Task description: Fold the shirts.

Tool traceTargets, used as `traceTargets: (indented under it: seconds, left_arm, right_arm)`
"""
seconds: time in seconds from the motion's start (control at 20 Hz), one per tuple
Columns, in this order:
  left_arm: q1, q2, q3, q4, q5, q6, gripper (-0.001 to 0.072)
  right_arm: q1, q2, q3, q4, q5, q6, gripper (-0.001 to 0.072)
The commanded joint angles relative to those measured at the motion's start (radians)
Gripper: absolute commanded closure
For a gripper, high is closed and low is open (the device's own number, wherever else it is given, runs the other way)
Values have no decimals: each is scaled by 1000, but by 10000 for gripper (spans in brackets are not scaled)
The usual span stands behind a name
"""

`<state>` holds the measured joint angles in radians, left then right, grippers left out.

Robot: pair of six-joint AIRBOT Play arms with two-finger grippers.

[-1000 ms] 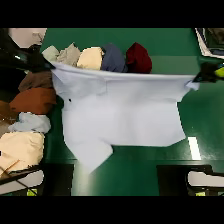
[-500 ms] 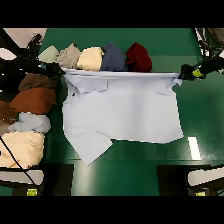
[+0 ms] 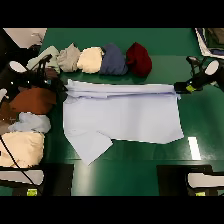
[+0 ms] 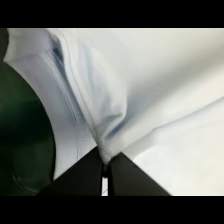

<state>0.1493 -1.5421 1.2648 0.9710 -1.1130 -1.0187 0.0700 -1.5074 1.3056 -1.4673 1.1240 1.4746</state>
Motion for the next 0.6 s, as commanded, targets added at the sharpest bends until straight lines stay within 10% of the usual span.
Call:
traceTargets:
  seconds: [0.0,0.05,0.15,0.55]
  left_arm:
    - [0,0,-54,18,0,4,684]
    - [0,0,-53,19,-10,-20,676]
    - [0,0,-53,27,-26,-72,129]
    - [98,249,-171,106,-205,-218,205]
  right_arm:
    - [9,53,-114,37,-58,13,687]
    - [9,62,-126,39,-51,19,683]
    - [7,69,-121,53,-13,19,357]
    - [-92,275,-167,144,212,-16,301]
